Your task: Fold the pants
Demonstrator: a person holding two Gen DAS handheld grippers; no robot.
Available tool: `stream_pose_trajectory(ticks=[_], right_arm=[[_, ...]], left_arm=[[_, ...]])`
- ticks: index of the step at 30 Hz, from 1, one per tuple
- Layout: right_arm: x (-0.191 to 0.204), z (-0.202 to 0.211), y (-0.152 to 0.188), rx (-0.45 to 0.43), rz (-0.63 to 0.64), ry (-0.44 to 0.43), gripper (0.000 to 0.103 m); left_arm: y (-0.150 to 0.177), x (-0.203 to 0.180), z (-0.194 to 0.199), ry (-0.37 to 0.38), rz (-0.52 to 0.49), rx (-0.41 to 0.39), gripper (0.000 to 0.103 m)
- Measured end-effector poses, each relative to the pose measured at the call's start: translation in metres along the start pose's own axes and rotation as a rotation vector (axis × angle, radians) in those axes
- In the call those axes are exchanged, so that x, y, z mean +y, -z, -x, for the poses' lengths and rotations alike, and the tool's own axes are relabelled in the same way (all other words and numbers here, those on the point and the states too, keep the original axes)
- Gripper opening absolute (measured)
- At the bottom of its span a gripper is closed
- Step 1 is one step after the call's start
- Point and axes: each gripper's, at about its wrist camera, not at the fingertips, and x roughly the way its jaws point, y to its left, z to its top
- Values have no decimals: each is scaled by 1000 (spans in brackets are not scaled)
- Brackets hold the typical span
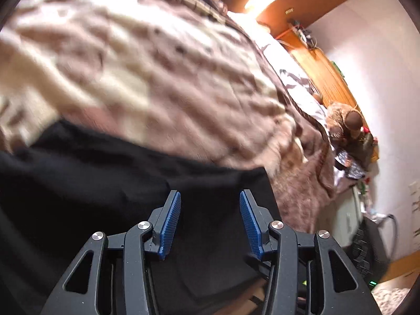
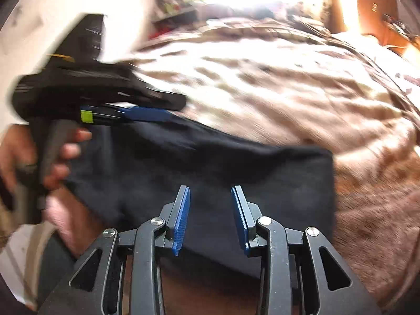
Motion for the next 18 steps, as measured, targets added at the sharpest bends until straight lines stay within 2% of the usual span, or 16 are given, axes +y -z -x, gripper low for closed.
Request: stream_pose_trajectory(ticks=[4, 5, 8, 12, 15, 18], right_arm=[[-13, -32, 19, 105, -4, 47, 34], [-14, -36, 23, 121, 0, 51, 34], [-12, -30, 21, 99, 27, 48, 34], [-23, -21, 5, 22, -15, 48, 34], [-39, -26, -3, 33, -74, 97, 34], [-50, -22, 2, 33, -123, 88, 34]], left_arm=[[17, 14, -33, -23, 49, 56, 60], [22, 19, -38, -49, 78, 61, 60], [24, 22, -40, -53, 81, 54, 60], [21, 24, -43, -43, 107, 59, 60], [25, 26, -53, -20, 139, 129, 60], [31, 34, -53, 55, 219, 154, 60]])
